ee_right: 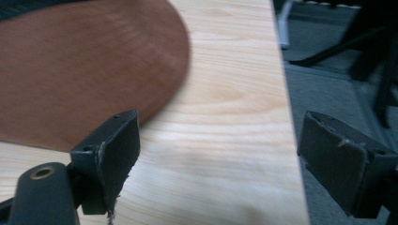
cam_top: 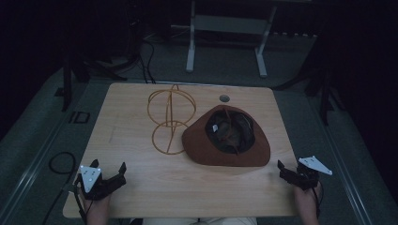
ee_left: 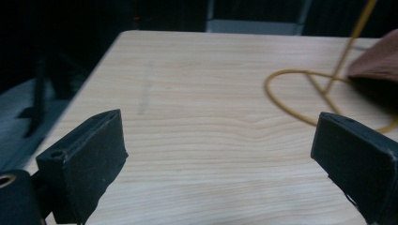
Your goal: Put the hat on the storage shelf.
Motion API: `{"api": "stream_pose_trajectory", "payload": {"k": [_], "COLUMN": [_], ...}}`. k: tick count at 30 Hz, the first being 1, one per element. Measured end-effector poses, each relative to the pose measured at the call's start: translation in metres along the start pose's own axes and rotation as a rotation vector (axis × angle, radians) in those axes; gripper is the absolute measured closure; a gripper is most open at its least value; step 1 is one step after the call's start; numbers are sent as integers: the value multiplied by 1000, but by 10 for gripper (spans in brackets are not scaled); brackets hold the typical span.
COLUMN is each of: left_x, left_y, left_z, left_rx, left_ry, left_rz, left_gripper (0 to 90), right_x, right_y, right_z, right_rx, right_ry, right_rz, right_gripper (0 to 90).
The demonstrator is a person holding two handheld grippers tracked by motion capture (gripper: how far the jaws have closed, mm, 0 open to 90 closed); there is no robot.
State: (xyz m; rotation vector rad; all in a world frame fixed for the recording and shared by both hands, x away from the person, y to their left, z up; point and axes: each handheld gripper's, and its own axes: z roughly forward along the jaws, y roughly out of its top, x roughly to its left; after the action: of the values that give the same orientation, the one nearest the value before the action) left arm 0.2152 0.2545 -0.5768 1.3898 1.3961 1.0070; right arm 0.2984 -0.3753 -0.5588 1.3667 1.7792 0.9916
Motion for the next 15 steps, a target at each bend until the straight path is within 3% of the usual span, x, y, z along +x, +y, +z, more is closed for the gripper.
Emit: {"api": "stream_pose_trajectory", "payload": {"k": [4,7,10,13,15], "left_x": [1,-2,-4,-6,-6], "left_y": [0,4,4,4,4], "left_z": [-1,-3,-2,0,0], "left_rx": [2,2,15,41,48], "left_ry": [11,-20,-33,-49,-50], "left_rz": [4,-17,-4,2,-2], "left_gripper": [41,45,45,45,45], "right_x": [3,5,6,6,8], "right_y": [11,25,37,49,57], "right_z": [1,1,1,3,6], "right_rx": [44,67,69,88,94], "right_ry": [9,10,-1,42,47], "right_rz": [-15,3,4,14,-17], "right_gripper": [131,109,125,136,137]}}
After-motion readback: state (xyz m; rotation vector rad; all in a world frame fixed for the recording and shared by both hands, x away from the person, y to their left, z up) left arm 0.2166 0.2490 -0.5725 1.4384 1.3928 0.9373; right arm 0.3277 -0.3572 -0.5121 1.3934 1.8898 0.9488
